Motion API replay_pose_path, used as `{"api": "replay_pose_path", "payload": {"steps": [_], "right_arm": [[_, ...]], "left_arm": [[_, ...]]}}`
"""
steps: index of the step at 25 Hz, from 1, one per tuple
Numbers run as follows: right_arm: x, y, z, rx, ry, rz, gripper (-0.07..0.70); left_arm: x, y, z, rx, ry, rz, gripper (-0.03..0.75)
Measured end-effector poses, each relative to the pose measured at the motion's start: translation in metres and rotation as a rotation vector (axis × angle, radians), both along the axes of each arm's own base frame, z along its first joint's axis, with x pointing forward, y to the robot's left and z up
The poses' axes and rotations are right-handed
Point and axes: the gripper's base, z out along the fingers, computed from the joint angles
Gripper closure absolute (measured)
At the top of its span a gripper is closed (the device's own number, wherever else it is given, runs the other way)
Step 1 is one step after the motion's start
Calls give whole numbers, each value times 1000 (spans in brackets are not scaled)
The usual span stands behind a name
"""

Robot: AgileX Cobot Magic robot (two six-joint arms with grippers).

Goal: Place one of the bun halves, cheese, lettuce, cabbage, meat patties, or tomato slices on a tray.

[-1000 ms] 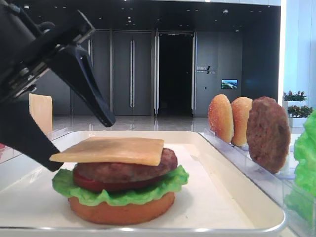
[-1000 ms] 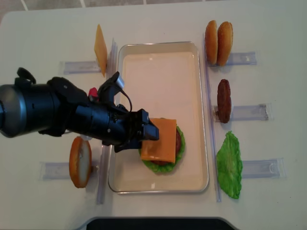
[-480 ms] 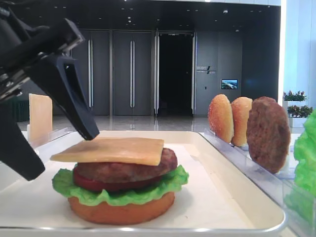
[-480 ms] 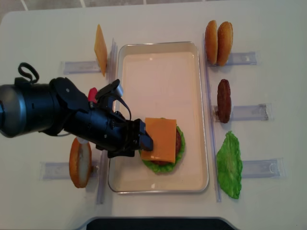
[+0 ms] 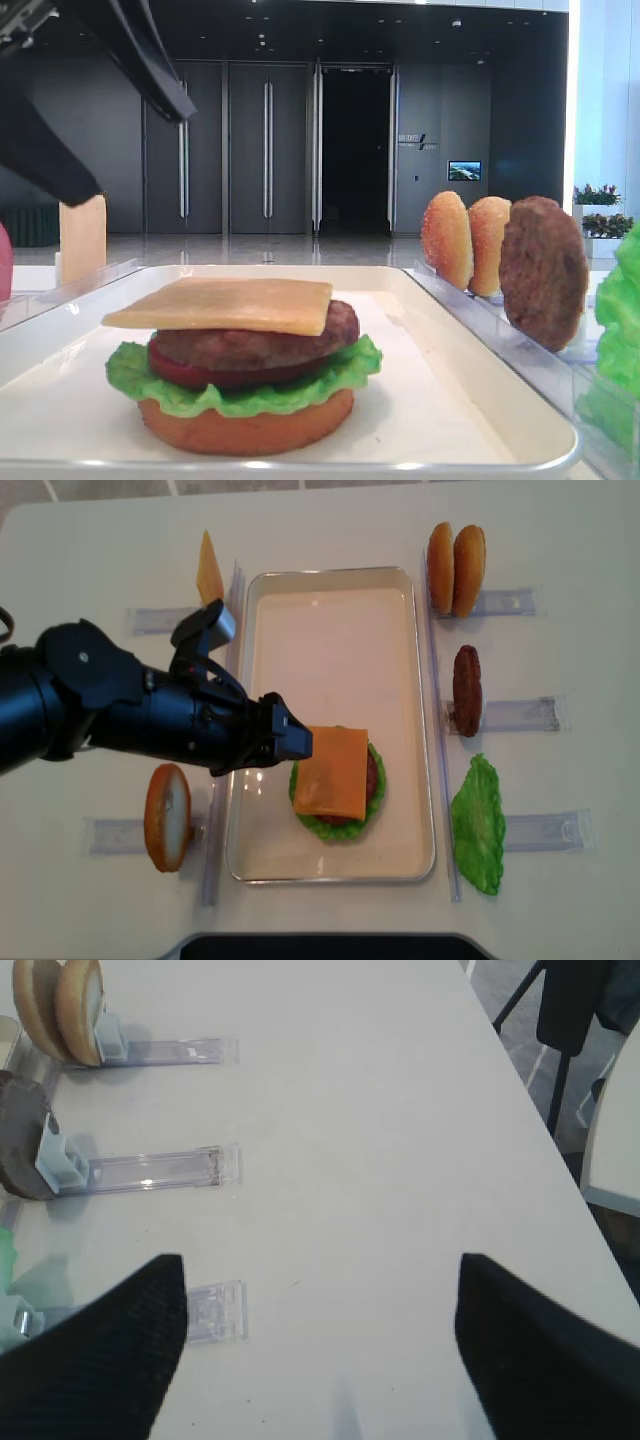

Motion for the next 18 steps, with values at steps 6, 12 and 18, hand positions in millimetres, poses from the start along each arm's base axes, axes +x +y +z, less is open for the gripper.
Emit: {"api": "replay_pose_path", "payload": {"steps": [6, 12, 18], "right_arm": [[0, 0, 0, 0, 0, 0, 76], [0, 0, 0, 0, 0, 0, 76], [0, 0, 0, 0, 0, 0, 76]], "left_arm": [[13, 4, 50, 133, -94, -31, 179], [34, 13, 110, 291, -214, 20, 179], [38, 15, 146, 313, -277, 40, 179]]}}
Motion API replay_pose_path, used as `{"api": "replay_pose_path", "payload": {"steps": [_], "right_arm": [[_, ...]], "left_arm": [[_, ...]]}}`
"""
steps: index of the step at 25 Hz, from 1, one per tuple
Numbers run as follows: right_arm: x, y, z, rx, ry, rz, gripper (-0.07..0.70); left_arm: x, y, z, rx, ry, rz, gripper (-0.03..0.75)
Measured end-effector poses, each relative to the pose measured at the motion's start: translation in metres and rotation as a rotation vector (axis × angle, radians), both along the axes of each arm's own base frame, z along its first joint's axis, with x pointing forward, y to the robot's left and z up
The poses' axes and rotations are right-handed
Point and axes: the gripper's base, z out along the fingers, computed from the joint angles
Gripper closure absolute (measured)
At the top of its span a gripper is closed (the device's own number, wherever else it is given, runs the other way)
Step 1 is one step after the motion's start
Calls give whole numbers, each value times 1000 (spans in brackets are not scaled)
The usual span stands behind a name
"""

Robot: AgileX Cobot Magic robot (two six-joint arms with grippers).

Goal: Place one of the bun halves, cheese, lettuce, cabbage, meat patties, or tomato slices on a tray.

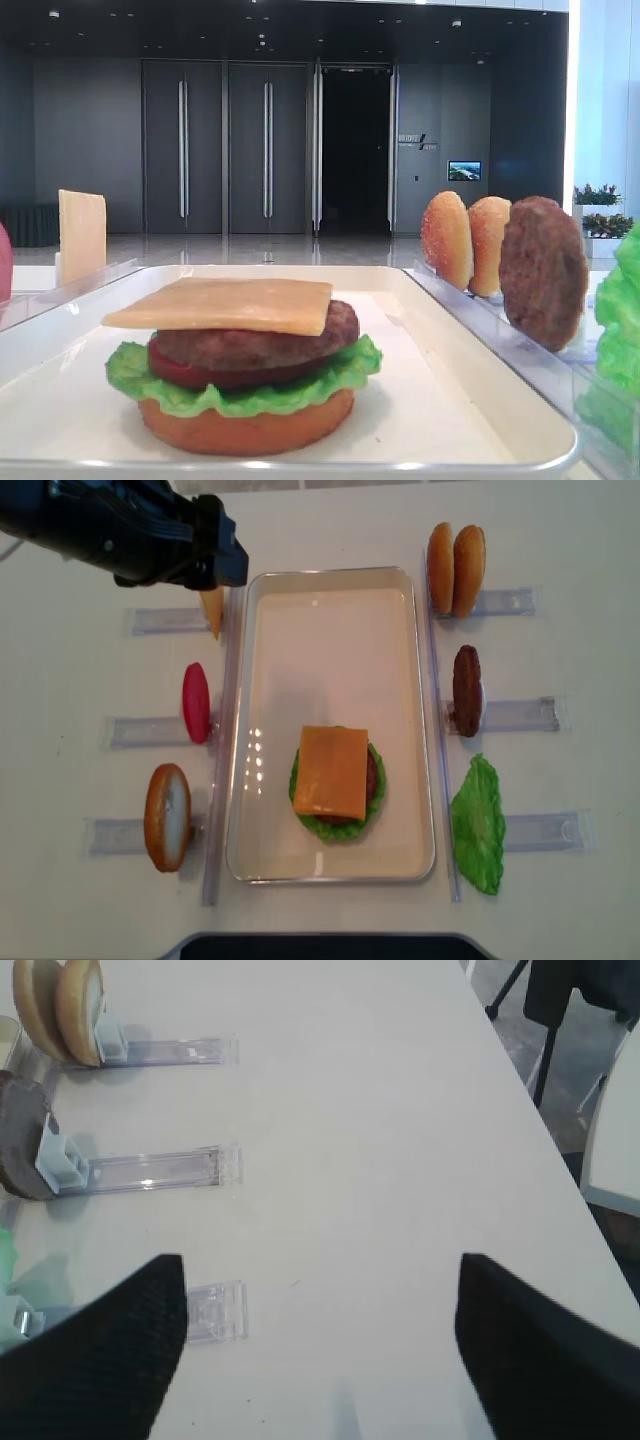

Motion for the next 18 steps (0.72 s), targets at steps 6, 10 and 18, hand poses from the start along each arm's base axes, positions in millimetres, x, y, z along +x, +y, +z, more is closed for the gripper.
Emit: {"api": "replay_pose_path", "payload": {"steps": [6, 10, 18], "right_arm": [[0, 0, 0, 0, 0, 0, 76], [0, 0, 0, 0, 0, 0, 76], [0, 0, 0, 0, 0, 0, 76]], "left_arm": [[-1, 15, -4, 144, 40, 32, 179], [8, 52, -7, 208, 96, 149, 179], [16, 147, -8, 262, 158, 342, 179]]}}
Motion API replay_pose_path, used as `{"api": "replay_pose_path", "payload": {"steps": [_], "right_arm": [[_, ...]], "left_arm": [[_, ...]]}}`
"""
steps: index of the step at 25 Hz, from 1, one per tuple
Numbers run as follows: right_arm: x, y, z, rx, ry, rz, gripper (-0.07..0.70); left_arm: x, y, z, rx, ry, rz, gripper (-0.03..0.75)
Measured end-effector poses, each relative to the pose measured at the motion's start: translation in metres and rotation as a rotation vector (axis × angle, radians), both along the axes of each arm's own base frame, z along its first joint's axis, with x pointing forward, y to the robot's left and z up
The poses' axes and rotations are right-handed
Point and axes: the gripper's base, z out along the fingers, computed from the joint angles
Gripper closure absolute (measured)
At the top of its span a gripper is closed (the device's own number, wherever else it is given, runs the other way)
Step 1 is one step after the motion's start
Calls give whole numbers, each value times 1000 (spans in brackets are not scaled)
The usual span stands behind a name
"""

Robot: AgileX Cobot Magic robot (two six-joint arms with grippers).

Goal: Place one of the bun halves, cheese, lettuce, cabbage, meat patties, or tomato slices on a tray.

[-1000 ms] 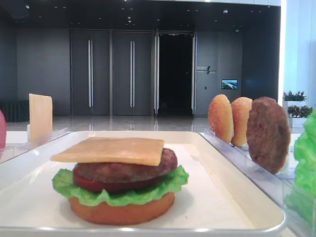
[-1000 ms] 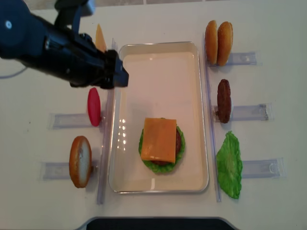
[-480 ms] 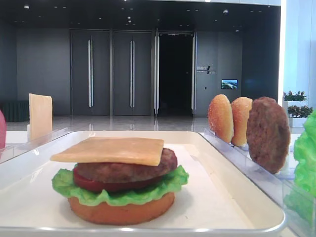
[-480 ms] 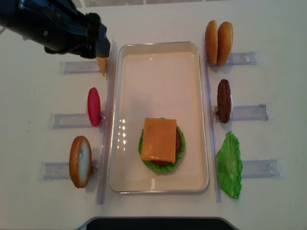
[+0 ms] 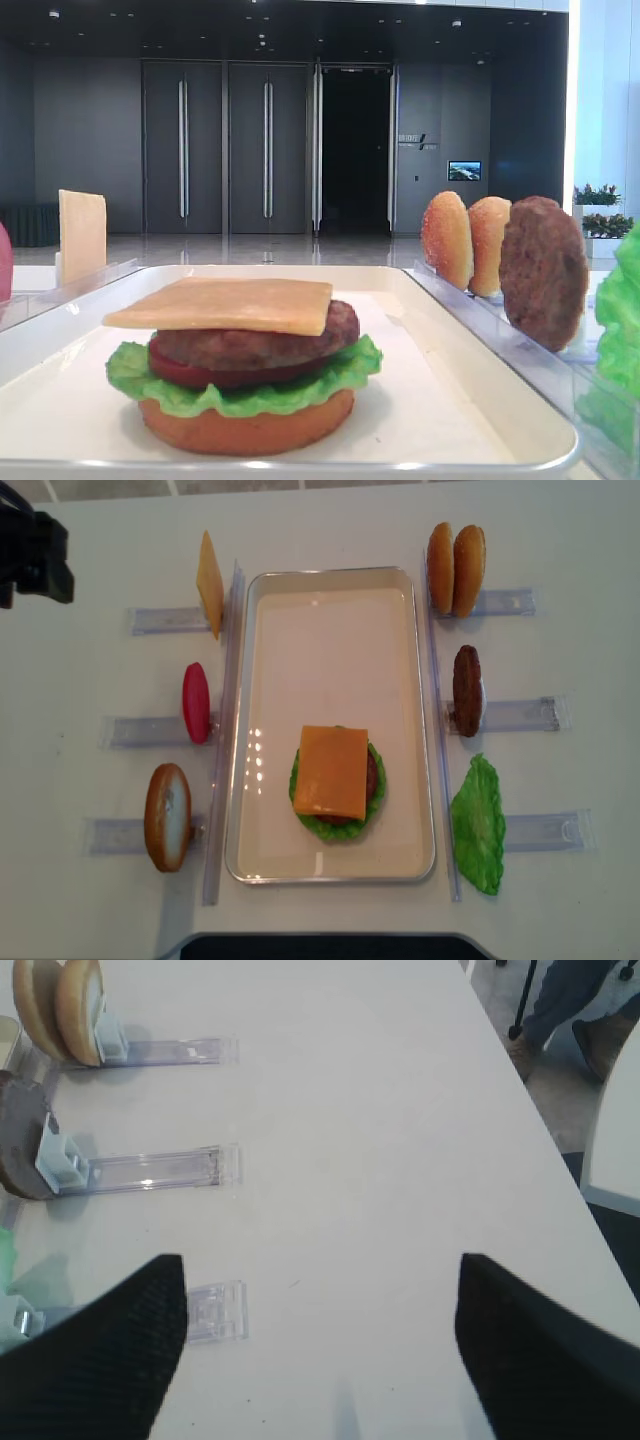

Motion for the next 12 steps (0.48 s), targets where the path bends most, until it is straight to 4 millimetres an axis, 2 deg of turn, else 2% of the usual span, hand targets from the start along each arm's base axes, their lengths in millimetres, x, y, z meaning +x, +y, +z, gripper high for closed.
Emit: {"api": "replay_pose_path", "payload": {"steps": [2, 5, 12], "right_arm": [[0, 0, 0, 0, 0, 0, 76], [0, 0, 0, 0, 0, 0, 76], [0, 0, 0, 0, 0, 0, 76]], "left_arm": [[-2, 18, 0, -3, 8, 26, 179], [-5, 32, -1, -9, 14, 52, 179], [-6, 33, 0, -19, 9, 45, 179]]}}
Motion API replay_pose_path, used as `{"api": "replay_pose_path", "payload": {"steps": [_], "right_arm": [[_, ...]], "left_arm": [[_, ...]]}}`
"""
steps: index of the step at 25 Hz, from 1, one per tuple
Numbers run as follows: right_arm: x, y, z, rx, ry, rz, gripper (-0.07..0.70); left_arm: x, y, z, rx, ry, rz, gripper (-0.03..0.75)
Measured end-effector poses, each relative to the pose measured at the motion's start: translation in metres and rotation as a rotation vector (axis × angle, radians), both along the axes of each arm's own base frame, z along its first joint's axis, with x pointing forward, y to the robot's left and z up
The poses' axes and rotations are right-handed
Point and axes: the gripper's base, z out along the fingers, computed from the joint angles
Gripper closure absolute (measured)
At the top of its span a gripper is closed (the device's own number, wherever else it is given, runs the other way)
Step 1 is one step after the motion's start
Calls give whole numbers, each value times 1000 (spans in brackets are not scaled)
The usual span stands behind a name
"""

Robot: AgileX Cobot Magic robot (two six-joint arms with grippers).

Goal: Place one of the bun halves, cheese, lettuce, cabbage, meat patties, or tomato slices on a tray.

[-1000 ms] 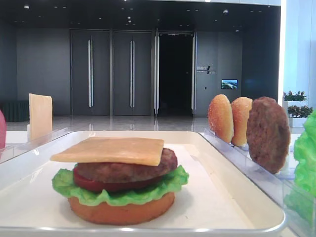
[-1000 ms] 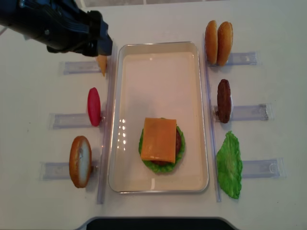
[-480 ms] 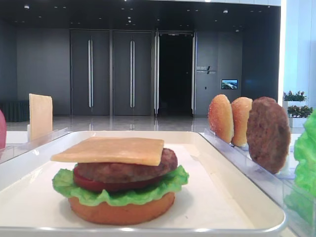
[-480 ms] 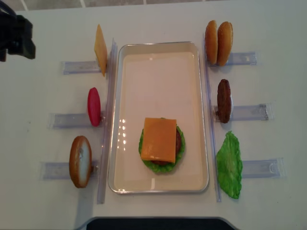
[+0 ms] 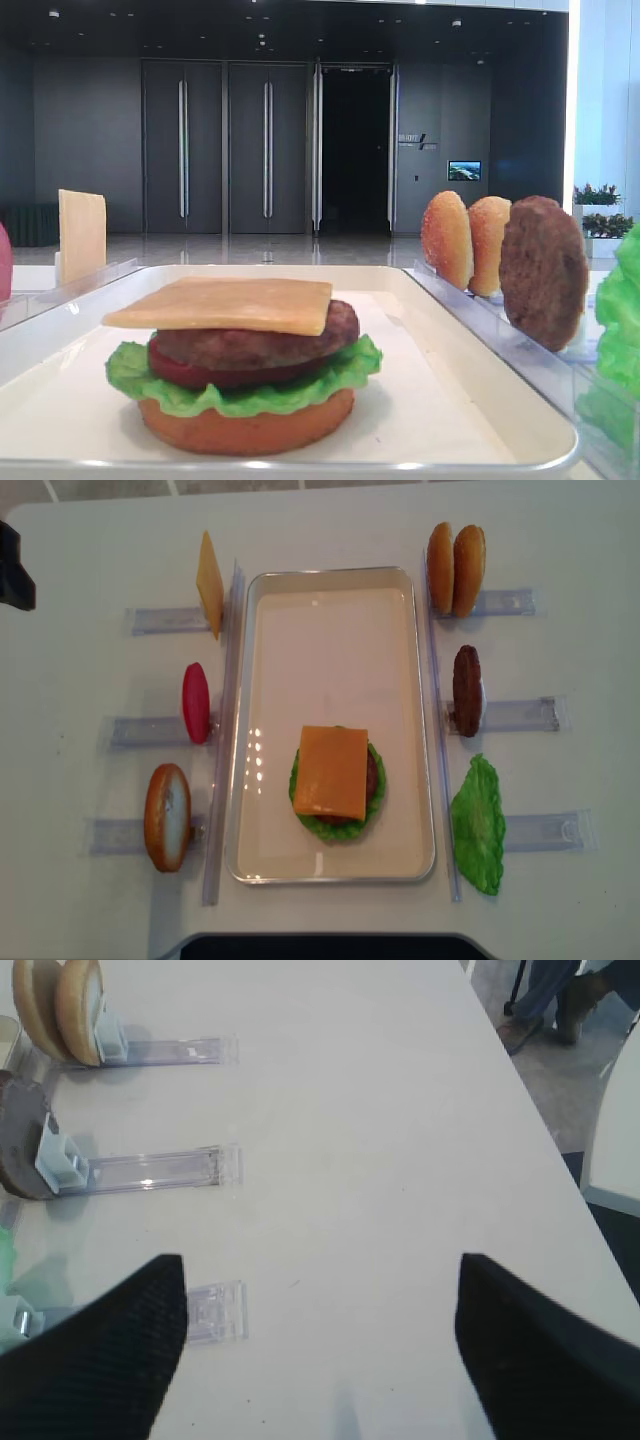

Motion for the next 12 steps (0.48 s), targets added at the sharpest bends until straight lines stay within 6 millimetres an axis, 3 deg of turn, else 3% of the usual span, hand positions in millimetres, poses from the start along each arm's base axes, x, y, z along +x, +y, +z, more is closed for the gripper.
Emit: {"api": "replay_pose_path", "payload": {"steps": [7, 12], "right_arm": [[0, 0, 0, 0, 0, 0, 76], [0, 0, 0, 0, 0, 0, 76]], "left_arm": [[-26, -5, 27, 46, -100, -40, 179], [-71, -11, 61, 108, -244, -44, 179]]}}
